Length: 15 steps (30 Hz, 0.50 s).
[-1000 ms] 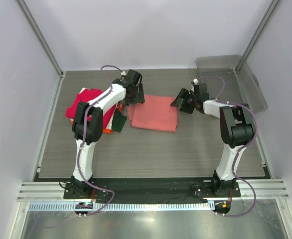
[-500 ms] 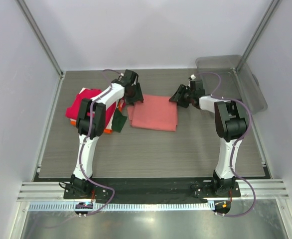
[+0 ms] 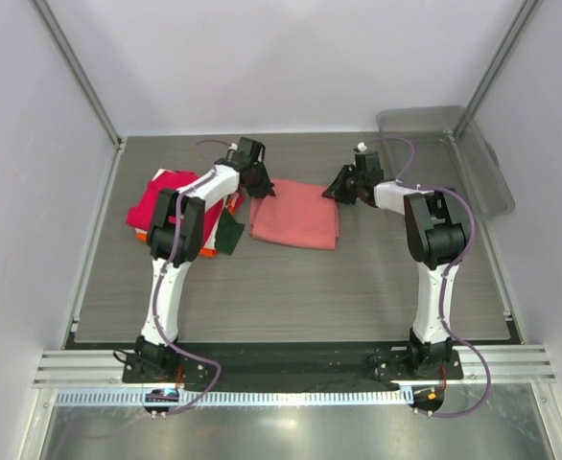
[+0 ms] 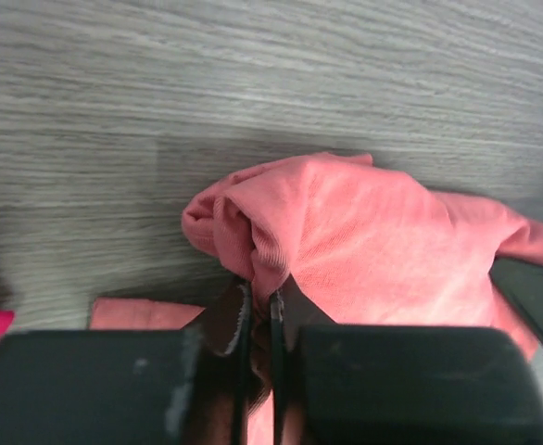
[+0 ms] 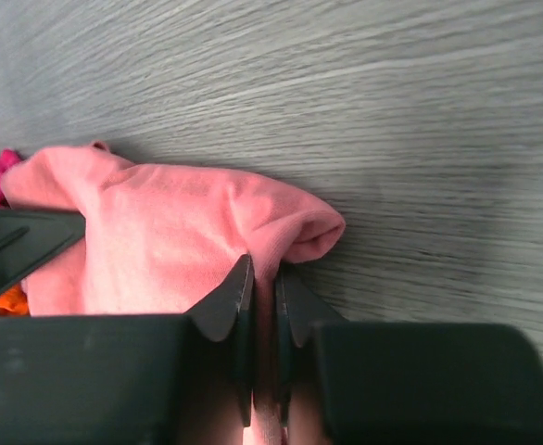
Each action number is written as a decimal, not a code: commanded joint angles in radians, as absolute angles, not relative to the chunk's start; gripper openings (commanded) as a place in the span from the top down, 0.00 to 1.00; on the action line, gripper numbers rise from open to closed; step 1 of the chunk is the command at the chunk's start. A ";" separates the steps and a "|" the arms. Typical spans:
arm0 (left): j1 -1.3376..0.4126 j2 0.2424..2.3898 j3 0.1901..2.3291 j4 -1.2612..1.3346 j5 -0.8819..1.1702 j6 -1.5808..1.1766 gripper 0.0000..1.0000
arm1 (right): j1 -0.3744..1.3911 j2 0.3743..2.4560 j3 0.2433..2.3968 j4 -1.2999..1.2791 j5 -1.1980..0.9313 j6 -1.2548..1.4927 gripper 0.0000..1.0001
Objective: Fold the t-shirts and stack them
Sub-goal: Neatly place the folded tshirt to the corner
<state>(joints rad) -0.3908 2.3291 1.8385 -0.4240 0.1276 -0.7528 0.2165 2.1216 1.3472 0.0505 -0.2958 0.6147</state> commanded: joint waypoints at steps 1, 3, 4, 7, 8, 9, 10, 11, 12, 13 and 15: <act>-0.422 2.303 1.801 -0.377 0.051 -0.738 0.99 | 0.252 2.085 1.375 0.017 -0.275 0.597 0.99; -0.443 2.204 1.735 -0.354 0.009 -0.710 1.00 | 0.265 1.995 1.333 0.031 -0.270 0.586 0.99; -0.451 2.163 1.706 -0.342 -0.059 -0.703 1.00 | 0.267 1.959 1.315 0.035 -0.276 0.581 0.99; -0.485 1.941 1.528 -0.308 -0.130 -0.675 1.00 | 0.296 1.752 1.175 0.063 -0.282 0.571 0.99; -0.498 1.895 1.505 -0.313 -0.143 -0.670 1.00 | 0.313 1.670 1.158 0.054 -0.275 0.566 0.99; -0.506 1.802 1.478 -0.316 -0.165 -0.666 1.00 | 0.321 1.633 1.143 0.042 -0.270 0.561 0.99; -0.520 1.758 1.454 -0.345 -0.184 -0.669 1.00 | 0.327 1.597 1.108 0.028 -0.268 0.564 0.99; -0.523 1.721 1.421 -0.371 -0.195 -0.667 1.00 | 0.350 1.557 1.094 0.019 -0.264 0.568 0.99; -0.525 1.636 1.407 -0.427 -0.199 -0.669 1.00 | 0.365 1.499 1.088 -0.058 -0.247 0.569 0.99; -0.526 1.597 1.388 -0.454 -0.212 -0.672 1.00 | 0.383 1.467 1.095 -0.093 -0.207 0.558 0.99; -0.525 1.502 1.327 -0.489 -0.224 -0.670 1.00 | 0.446 1.387 1.097 -0.135 -0.180 0.554 0.99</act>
<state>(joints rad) -0.5411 1.6302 1.3739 -0.4286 -0.1436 -0.6907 0.3870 1.4910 1.1011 -0.0586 -0.2382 0.5766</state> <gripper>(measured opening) 0.043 0.152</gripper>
